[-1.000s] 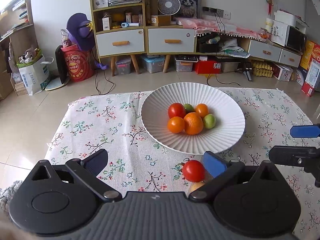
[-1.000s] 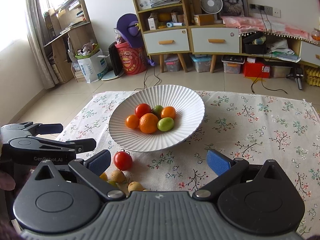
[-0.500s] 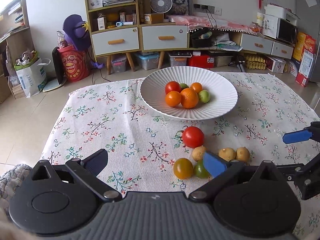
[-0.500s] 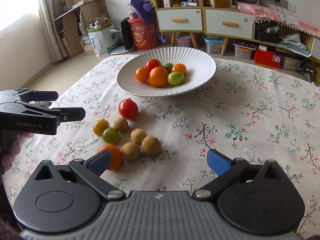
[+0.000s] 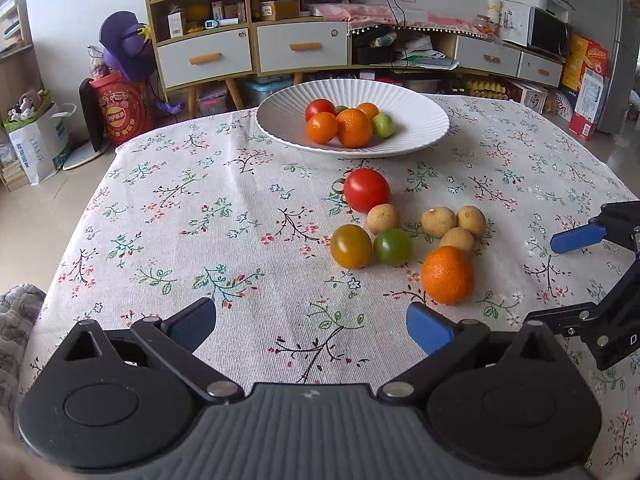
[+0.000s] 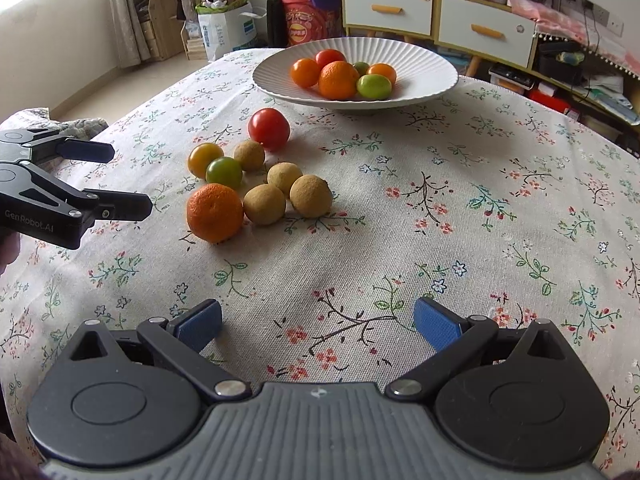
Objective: Organize fruits
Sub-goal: 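Move both open tools back from the plate to the remaining fruits, then grasp a mandarin with the left tool while the right tool grasps a brown round fruit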
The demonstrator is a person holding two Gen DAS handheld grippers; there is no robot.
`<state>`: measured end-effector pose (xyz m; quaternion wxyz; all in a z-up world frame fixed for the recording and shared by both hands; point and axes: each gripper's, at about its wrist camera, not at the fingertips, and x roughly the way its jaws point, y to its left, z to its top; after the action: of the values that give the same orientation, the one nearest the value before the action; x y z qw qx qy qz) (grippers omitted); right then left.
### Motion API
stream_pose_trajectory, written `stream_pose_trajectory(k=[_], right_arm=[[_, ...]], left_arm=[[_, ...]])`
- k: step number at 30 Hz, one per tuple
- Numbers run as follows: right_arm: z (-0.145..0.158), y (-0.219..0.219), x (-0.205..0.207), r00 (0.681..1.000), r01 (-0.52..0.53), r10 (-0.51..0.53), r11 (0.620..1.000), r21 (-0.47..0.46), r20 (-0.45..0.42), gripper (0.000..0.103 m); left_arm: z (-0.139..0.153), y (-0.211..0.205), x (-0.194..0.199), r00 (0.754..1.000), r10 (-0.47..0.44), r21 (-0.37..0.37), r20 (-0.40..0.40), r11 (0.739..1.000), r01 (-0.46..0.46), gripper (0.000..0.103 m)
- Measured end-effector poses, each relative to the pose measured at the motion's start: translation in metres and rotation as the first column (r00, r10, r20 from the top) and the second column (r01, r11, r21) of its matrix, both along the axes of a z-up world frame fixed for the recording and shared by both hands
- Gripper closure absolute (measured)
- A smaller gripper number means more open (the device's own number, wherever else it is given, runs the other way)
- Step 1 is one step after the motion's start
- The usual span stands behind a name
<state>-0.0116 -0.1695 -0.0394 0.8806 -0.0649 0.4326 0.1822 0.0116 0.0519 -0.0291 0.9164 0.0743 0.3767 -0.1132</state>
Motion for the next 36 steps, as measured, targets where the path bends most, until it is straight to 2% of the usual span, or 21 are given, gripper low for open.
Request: stream_pose_trajectory(k=[8, 15, 20, 26, 30, 36], right_arm=[[-0.004, 0.003, -0.004, 0.999, -0.031, 0.031, 0.999, -0.008, 0.037, 0.0], [-0.006, 0.005, 0.0, 0.995, -0.063, 0.063, 0.998, 0.0, 0.072, 0.0], [-0.004, 0.007, 0.005, 0.993, -0.067, 0.068, 0.998, -0.009, 0.092, 0.001], [0.001, -0.001, 0.024, 0.995, 0.015, -0.014, 1.0, -0.006, 0.094, 0.011], [0.001, -0.004, 0.035, 0.995, 0.053, -0.053, 0.999, 0.005, 0.088, 0.017], [0.002, 0.007, 0.041, 0.995, 0.032, -0.03, 0.999, -0.02, 0.099, 0.026]], left_arm=[[-0.016, -0.008, -0.003, 0.999, -0.041, 0.036, -0.022, 0.998, 0.042, 0.006], [-0.02, -0.01, -0.006, 0.998, -0.063, -0.01, 0.01, 0.998, 0.063, 0.006], [-0.02, -0.017, -0.005, 0.996, -0.084, -0.01, 0.024, 0.996, 0.084, 0.006], [-0.019, -0.029, -0.003, 0.993, -0.119, -0.035, -0.003, 0.992, 0.119, 0.007], [-0.017, -0.039, -0.002, 0.99, -0.143, -0.043, -0.004, 0.989, 0.143, 0.014], [-0.013, -0.047, 0.002, 0.987, -0.163, -0.058, -0.011, 0.985, 0.162, 0.032]])
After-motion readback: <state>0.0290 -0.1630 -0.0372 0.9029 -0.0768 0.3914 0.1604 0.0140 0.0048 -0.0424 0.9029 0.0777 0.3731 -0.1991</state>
